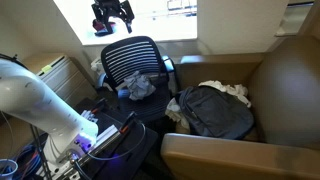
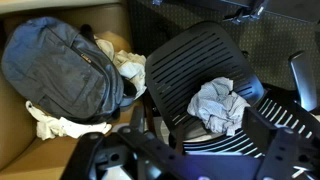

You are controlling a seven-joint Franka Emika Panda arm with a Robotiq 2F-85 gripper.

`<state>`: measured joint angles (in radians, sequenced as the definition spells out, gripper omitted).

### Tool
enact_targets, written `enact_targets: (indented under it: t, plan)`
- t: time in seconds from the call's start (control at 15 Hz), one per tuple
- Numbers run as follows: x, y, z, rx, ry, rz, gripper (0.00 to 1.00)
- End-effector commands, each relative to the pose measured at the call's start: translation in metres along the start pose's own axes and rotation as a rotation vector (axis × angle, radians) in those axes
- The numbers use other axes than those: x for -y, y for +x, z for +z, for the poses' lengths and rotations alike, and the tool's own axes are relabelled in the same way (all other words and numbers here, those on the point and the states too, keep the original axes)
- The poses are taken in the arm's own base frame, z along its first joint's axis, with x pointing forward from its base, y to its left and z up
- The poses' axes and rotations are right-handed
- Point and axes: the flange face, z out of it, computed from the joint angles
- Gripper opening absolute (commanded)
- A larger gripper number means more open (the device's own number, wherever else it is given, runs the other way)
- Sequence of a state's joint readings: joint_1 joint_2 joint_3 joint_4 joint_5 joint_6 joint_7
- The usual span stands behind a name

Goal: Move the striped shirt from the chair to the couch

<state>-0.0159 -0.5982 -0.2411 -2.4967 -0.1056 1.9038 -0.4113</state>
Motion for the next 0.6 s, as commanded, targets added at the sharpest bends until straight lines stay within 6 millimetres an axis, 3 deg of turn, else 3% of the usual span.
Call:
enact_targets:
  t: [0.0,0.2,0.53]
  plan:
    - [0.0,0.0,-0.001,0.001,0.0,0.0,1.0]
    - [0.012,0.025,0.048,0.103,-0.001,-0.036,1.0]
    - [0.071,0.071,0.149,0.194,-0.012,-0.233,1.0]
